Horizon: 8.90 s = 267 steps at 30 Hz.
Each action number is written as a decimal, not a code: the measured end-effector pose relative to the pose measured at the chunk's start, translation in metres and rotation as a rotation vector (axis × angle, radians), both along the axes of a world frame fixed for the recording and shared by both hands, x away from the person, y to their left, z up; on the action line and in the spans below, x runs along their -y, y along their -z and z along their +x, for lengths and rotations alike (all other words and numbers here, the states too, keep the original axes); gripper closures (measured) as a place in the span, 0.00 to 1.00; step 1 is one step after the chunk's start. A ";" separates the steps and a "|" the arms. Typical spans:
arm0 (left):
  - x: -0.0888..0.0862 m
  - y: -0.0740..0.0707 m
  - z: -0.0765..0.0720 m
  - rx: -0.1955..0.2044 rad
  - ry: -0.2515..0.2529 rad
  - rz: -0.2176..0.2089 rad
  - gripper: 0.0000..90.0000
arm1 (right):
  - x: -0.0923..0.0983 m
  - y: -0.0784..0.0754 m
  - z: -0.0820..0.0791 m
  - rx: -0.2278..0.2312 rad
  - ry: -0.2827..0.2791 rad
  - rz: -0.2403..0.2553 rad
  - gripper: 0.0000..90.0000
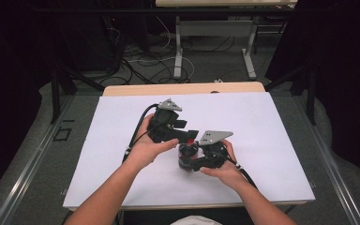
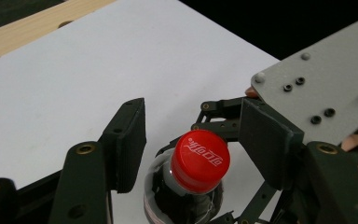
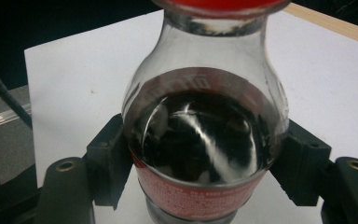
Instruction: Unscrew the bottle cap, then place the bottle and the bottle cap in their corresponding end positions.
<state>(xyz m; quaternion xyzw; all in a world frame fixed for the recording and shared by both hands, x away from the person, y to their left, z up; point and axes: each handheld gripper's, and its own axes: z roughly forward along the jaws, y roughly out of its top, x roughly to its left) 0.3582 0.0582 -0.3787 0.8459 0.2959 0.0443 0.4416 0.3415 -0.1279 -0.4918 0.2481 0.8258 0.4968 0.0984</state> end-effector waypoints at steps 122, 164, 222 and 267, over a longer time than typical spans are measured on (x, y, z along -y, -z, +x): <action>0.001 0.012 0.005 0.039 0.106 0.009 0.56 | 0.001 0.000 -0.002 0.012 -0.005 -0.008 0.33; -0.003 0.006 0.003 0.038 0.076 -0.007 0.43 | 0.002 0.000 -0.002 0.014 -0.004 0.006 0.33; -0.015 0.005 0.022 -0.150 -0.218 -0.020 0.69 | 0.005 0.002 0.001 0.024 0.021 -0.010 0.33; -0.119 0.084 0.026 -0.201 -0.464 -0.127 0.69 | 0.008 -0.014 0.079 0.064 0.274 -0.029 0.33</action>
